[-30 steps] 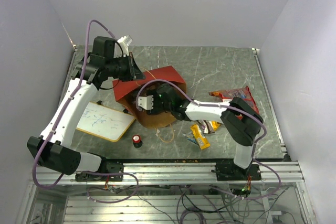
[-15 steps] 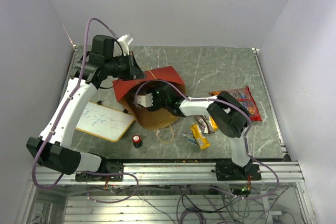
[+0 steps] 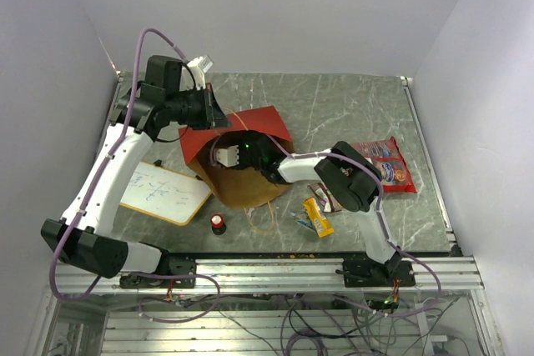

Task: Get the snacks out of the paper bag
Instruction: Take out the snack from the paper bag, then place the snack at the center of the board.

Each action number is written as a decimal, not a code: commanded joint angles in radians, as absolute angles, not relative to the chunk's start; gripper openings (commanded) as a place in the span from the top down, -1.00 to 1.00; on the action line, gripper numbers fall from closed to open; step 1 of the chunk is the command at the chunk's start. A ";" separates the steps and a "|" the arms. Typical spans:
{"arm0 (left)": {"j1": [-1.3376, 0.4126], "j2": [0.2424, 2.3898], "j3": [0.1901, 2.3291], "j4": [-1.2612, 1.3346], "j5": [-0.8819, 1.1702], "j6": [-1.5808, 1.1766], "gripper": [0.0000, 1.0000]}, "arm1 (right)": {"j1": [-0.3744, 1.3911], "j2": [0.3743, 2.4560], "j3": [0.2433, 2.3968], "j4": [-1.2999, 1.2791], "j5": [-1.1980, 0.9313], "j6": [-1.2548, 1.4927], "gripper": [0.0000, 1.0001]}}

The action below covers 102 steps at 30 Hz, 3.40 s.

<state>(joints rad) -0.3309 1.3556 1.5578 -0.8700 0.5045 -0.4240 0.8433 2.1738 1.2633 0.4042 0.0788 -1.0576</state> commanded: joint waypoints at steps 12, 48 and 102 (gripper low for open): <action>-0.336 1.293 1.508 -0.848 0.479 -0.476 0.86 | 0.807 2.163 1.283 0.378 0.046 -1.033 0.68; -0.319 1.308 1.444 -0.727 0.503 -0.600 0.86 | 1.155 1.644 1.040 0.040 0.239 -0.716 1.00; -0.318 1.325 1.487 -0.814 0.405 -0.534 0.86 | 1.065 1.272 0.932 -0.804 0.692 0.686 1.00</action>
<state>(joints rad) -0.3222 1.3407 1.4391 -0.7937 0.4393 -0.5636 1.0851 1.2774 0.9615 -0.9176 0.7288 0.7261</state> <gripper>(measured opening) 0.075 0.082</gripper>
